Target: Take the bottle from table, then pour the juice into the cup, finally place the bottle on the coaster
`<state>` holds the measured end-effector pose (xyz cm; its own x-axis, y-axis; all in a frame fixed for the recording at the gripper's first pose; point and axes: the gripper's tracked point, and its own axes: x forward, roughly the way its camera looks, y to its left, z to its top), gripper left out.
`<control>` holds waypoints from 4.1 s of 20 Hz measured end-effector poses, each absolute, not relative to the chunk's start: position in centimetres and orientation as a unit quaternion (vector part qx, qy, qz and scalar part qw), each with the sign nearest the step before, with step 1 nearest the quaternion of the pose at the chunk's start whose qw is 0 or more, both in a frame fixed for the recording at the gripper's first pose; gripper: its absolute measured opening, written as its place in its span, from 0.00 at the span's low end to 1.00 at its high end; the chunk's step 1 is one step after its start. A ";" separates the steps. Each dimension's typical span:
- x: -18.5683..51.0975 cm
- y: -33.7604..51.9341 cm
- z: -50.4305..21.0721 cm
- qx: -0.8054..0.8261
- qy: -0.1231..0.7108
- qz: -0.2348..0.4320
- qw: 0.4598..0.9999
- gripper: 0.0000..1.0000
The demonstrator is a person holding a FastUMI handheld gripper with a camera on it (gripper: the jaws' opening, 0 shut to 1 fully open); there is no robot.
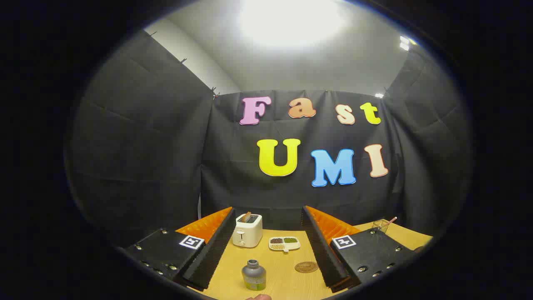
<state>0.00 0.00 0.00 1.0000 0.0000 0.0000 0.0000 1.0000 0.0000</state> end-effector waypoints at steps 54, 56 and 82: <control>4.7 4.5 -27.1 0.005 0.204 -0.067 0.977 0.97; 4.6 4.4 -28.1 0.000 0.214 -0.068 0.974 0.97; 4.3 4.3 -31.6 0.075 0.289 -0.059 0.953 0.77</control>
